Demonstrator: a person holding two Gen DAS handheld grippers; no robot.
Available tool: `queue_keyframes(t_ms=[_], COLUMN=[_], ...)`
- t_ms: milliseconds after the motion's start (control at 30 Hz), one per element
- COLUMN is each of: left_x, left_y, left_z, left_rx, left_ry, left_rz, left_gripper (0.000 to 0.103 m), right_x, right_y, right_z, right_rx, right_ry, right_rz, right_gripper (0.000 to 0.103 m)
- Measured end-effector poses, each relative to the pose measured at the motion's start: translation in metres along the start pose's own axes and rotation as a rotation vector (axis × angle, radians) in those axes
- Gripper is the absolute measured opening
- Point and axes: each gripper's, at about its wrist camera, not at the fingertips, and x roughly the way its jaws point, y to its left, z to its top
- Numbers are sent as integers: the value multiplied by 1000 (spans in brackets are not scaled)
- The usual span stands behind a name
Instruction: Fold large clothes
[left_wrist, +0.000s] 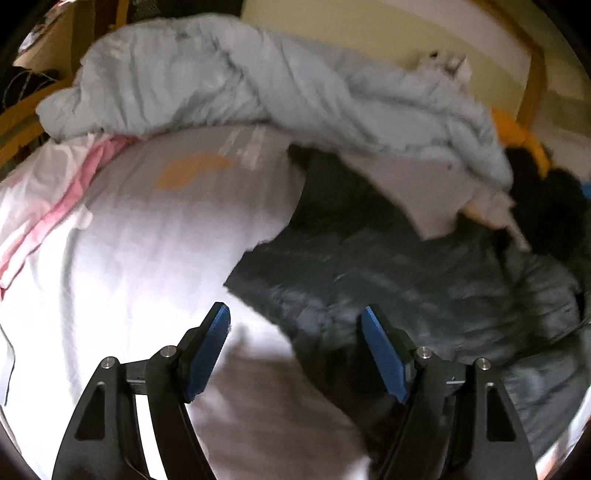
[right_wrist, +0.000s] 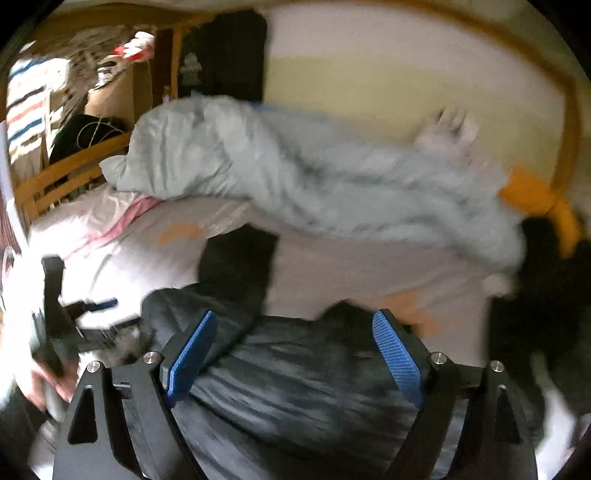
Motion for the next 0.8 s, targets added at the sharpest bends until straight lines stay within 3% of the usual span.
queue_keyframes(t_ms=[100, 200, 300, 367, 533, 733, 800], left_x=[23, 43, 45, 44, 47, 53, 54], left_y=[4, 4, 0, 1, 7, 13, 15], left_z=[-7, -18, -23, -24, -23, -19, -17], left_rx=[-23, -4, 25, 4, -34, -31, -27], left_ry=[55, 127, 119, 126, 126, 126, 118], left_rz=[22, 128, 176, 175, 158, 135, 123], left_gripper=[72, 76, 81, 81, 85, 90, 90], right_x=[69, 124, 185, 223, 302, 371, 391], right_y=[7, 15, 21, 20, 13, 8, 7], right_z=[25, 37, 50, 58, 83, 96, 96], right_rx=[37, 34, 28, 39, 79, 116, 140], right_ry=[71, 105, 147, 178, 228, 246, 285], right_rz=[45, 47, 26, 21, 0, 13, 29], right_gripper=[88, 88, 83, 75, 69, 64, 55])
